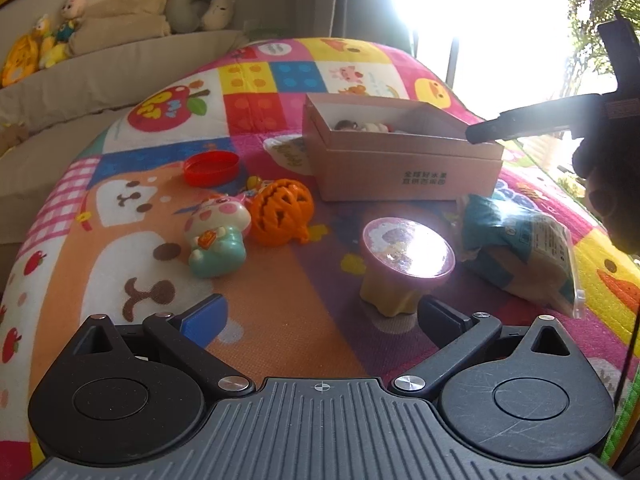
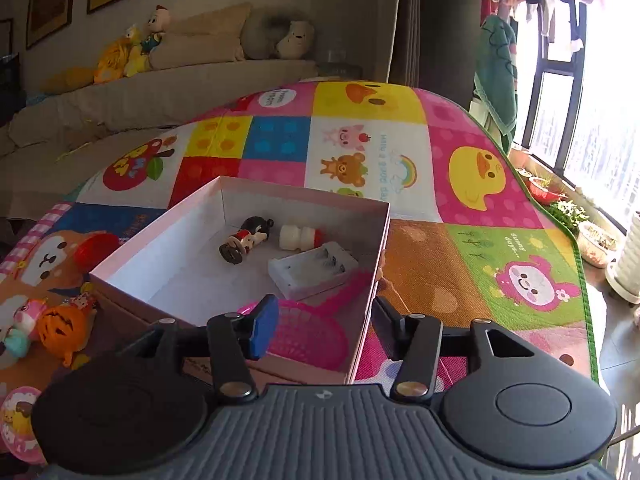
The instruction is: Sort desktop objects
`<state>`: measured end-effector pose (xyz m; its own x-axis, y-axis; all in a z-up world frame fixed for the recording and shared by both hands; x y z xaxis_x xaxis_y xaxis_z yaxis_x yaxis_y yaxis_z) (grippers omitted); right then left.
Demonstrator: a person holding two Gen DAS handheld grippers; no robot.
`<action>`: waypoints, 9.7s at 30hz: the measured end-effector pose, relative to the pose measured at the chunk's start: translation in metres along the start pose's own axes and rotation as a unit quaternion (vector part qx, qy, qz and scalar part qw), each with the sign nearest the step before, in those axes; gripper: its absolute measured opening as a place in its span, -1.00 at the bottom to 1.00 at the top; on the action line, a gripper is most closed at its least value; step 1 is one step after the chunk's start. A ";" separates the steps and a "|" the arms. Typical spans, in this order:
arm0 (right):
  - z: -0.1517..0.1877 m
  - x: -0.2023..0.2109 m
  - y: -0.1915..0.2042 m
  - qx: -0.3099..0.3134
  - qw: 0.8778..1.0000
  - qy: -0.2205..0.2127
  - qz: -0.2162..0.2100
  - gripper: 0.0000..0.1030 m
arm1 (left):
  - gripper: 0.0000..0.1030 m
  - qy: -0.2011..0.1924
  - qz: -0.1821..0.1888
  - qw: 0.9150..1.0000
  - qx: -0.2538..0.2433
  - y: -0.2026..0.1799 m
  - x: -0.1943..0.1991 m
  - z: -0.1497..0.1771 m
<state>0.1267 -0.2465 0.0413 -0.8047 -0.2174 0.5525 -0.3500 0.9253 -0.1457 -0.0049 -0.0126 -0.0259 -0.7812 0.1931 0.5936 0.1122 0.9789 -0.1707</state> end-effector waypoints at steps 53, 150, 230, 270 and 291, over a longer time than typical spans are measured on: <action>-0.011 0.145 -0.004 -0.044 0.996 -0.072 -0.033 0.02 | 0.19 -0.191 0.010 0.973 -0.127 -0.090 0.024 -0.136; 0.073 0.032 0.082 0.077 0.994 0.039 -0.070 0.30 | 1.00 -0.018 -0.111 0.990 0.082 0.064 -0.004 -0.019; -0.055 0.058 -0.005 0.025 0.998 -0.054 -0.028 -0.06 | 0.35 -0.087 0.013 0.995 -0.041 -0.062 -0.094 -0.166; 0.010 0.018 0.114 0.141 0.979 0.085 -0.121 0.11 | 0.96 -0.024 -0.065 0.997 0.033 0.039 -0.008 -0.017; -0.082 -0.041 0.062 0.097 0.995 -0.005 -0.029 0.12 | 0.99 -0.012 -0.029 0.998 0.058 0.035 -0.014 -0.016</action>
<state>0.1770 -0.1546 0.0768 -0.7850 -0.2729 0.5562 -0.4809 0.8343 -0.2694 0.0197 0.0201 -0.0279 -0.7988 0.1337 0.5865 -0.0035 0.9739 -0.2268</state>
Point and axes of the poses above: each gripper's, at about its wrist camera, not at the fingertips, and x roughly against the way its jaws point, y to its left, z to its underside, the point moved 6 cm from there along -x, roughly the way its jaws point, and after that the axes turned 9 degrees about x, right-handed, at the moved point
